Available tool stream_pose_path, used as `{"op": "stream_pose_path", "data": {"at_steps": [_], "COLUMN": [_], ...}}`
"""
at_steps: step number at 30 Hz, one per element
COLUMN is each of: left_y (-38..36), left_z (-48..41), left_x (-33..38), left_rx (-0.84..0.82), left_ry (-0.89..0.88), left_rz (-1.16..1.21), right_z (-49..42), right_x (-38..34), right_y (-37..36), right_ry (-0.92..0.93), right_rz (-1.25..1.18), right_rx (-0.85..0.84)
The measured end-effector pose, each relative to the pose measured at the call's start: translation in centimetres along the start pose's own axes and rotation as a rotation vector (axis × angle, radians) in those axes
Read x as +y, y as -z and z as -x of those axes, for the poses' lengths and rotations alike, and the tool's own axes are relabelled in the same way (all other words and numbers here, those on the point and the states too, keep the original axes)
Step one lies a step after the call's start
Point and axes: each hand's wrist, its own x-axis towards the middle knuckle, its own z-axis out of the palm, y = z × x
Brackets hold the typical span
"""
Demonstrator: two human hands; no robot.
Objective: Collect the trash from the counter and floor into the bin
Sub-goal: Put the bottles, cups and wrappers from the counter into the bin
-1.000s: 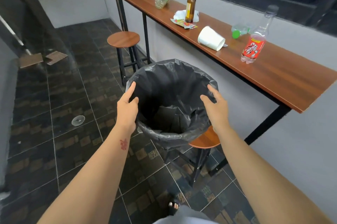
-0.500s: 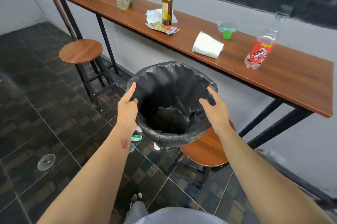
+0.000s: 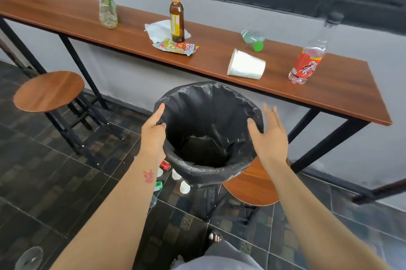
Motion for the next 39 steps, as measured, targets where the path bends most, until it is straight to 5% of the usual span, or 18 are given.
{"op": "stream_pose_path", "data": {"at_steps": [5,14,28,32,35,39], "left_y": [-0.5,-1.6,-2.1,-2.1,-2.2,-2.3], "left_z": [-1.5,-3.1,-4.1,-4.0,-3.7,-3.1], "left_x": [0.8,0.4,0.4,0.5,0.6,0.9], "left_rx": [-0.02,-0.068,-0.083,-0.079,-0.074,-0.053], "left_ry": [0.035,0.041,0.053,0.05,0.062,0.023], "left_rz": [0.013,0.032,0.002,0.003,0.007,-0.034], "right_z": [-4.1,-12.7,-14.3,-12.8,-11.0,-7.3], "right_x": [-3.6,-5.8,-5.6,-6.7,-7.5,-5.7], "right_y": [0.6,-2.5,-2.3,-1.6,-1.8,-3.8], "right_ry": [0.263,0.299,0.311,0.442,0.549,0.634], "right_rz": [0.022,0.231,-0.087,-0.186,-0.192,-0.03], "right_rx": [0.218,0.053,0.203,0.265,0.197,-0.134]}}
